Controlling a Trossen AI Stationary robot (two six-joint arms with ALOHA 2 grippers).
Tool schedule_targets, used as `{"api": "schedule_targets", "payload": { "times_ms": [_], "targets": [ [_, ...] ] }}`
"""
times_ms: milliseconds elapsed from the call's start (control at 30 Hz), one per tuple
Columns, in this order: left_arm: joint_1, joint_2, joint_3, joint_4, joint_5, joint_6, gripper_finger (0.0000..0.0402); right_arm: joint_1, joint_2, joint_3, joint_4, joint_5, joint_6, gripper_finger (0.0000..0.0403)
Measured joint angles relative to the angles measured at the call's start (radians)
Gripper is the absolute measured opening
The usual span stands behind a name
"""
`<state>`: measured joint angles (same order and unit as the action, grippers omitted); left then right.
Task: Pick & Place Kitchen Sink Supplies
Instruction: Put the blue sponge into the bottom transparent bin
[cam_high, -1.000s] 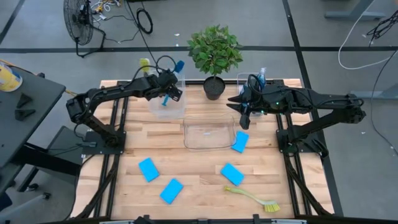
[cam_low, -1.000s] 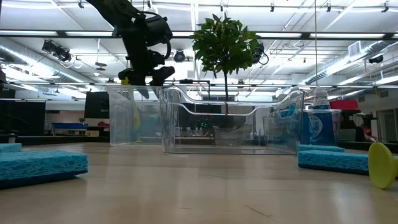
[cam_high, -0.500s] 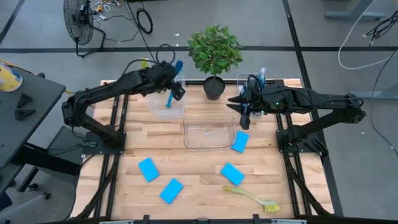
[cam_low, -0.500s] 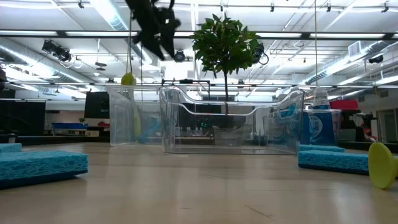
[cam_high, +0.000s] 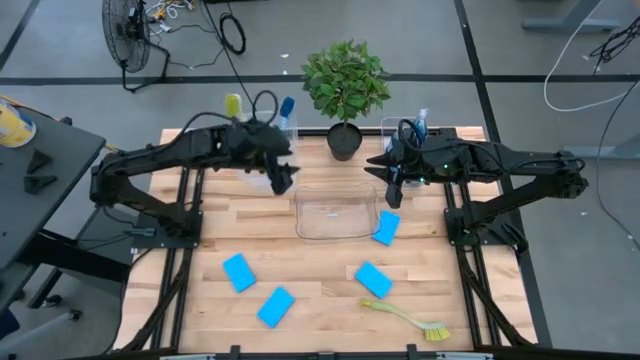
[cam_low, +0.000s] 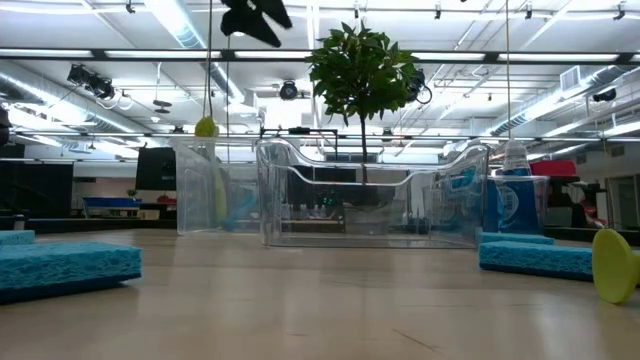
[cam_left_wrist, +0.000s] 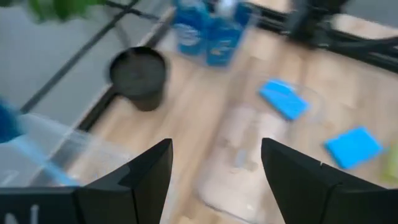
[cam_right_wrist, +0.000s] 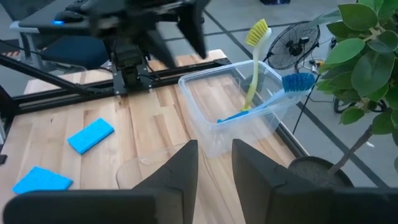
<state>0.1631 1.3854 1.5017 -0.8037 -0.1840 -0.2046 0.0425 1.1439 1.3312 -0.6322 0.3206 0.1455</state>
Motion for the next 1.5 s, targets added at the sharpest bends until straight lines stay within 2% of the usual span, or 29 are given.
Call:
{"api": "schedule_targets", "payload": {
  "times_ms": [467, 733, 967, 1067, 1167, 1333, 1500],
  "targets": [
    [-0.257, -0.005, -0.002, -0.108, 0.231, -0.080, 0.0252, 0.000, 0.000, 0.000, -0.037, 0.000, -0.003, 0.0098],
    [-0.370, -0.005, -0.002, -0.110, 0.233, -0.101, 0.0252, 0.000, 0.000, 0.000, -0.041, 0.000, -0.008, 0.0098],
    [-0.424, -0.005, -0.003, -0.111, 0.231, -0.151, 0.0252, 0.000, 0.000, 0.000, -0.067, -0.001, -0.008, 0.0098],
    [-0.441, -0.004, -0.003, -0.128, 0.229, -0.210, 0.0252, 0.000, 0.000, 0.000, -0.066, -0.041, -0.008, 0.0098],
    [-0.454, 0.006, -0.003, -0.217, 0.224, -0.235, 0.0252, 0.000, 0.000, 0.000, -0.065, -0.079, -0.008, 0.0098],
    [-0.478, 0.037, -0.004, -0.392, 0.222, -0.187, 0.0252, 0.000, 0.000, 0.000, -0.065, -0.104, -0.009, 0.0098],
    [-0.501, 0.068, -0.004, -0.449, 0.222, -0.049, 0.0252, 0.000, 0.000, 0.000, -0.064, -0.104, -0.004, 0.0098]
  ]
}}
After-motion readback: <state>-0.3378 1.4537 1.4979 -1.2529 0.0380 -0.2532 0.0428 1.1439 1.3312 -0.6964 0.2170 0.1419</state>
